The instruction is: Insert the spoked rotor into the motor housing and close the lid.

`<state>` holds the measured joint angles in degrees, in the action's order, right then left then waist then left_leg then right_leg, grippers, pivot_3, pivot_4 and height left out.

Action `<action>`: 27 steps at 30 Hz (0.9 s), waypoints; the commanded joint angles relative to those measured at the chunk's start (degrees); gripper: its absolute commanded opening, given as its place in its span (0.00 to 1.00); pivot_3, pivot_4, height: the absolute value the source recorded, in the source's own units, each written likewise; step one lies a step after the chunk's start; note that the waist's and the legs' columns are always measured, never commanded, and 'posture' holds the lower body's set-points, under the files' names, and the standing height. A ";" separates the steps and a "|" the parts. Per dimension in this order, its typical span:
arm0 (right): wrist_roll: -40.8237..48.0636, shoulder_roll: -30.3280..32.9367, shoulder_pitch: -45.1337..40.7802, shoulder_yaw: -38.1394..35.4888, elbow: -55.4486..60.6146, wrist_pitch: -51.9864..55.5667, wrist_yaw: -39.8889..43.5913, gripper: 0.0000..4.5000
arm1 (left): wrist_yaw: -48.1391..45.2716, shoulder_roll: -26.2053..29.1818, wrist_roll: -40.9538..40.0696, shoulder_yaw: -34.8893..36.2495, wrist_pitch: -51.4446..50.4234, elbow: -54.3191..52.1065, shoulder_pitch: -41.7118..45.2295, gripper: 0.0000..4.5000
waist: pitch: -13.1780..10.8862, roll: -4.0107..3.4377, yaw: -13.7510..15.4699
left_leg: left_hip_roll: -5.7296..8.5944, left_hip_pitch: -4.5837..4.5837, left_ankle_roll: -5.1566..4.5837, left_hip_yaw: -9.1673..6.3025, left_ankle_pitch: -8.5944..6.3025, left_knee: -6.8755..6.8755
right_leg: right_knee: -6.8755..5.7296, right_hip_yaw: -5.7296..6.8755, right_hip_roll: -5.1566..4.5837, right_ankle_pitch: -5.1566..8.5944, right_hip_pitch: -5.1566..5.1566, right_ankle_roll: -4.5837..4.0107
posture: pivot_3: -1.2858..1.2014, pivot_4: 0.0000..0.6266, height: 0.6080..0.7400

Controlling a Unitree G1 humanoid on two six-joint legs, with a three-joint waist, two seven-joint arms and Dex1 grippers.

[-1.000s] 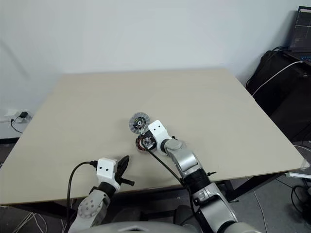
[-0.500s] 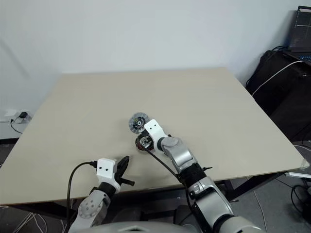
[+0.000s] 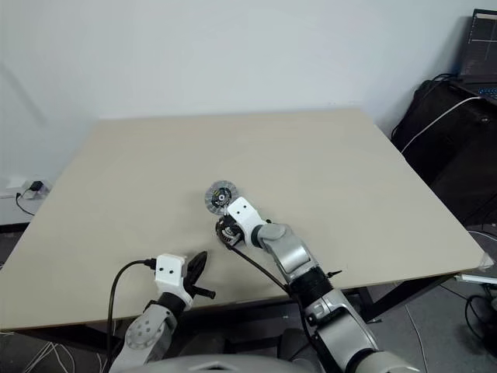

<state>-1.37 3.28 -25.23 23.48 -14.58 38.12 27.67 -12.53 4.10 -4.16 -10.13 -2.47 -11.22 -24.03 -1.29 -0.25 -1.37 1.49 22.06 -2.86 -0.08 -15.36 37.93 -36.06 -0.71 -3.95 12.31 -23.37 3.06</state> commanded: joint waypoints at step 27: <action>-1.51 -4.73 1.69 -2.12 0.78 -6.82 -7.52 0.00 | 0.08 -0.31 -0.32 -1.18 -1.01 -0.72 0.48 0.00 | 0.00 0.01 0.03 | -0.02 0.00 -0.09 0.01 0.06 0.02 | 0.00 -0.01 0.06 0.00 0.01 0.01 | 0.52 0.00 1.00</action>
<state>-2.53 -0.57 -21.77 21.62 -13.73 33.03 20.74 -12.53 4.19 -4.15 -11.10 -3.65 -11.20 -23.87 -1.29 -0.24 -1.35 1.47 22.06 -2.96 -0.07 -15.30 37.95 -36.06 -0.72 -3.89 12.31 -23.37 3.07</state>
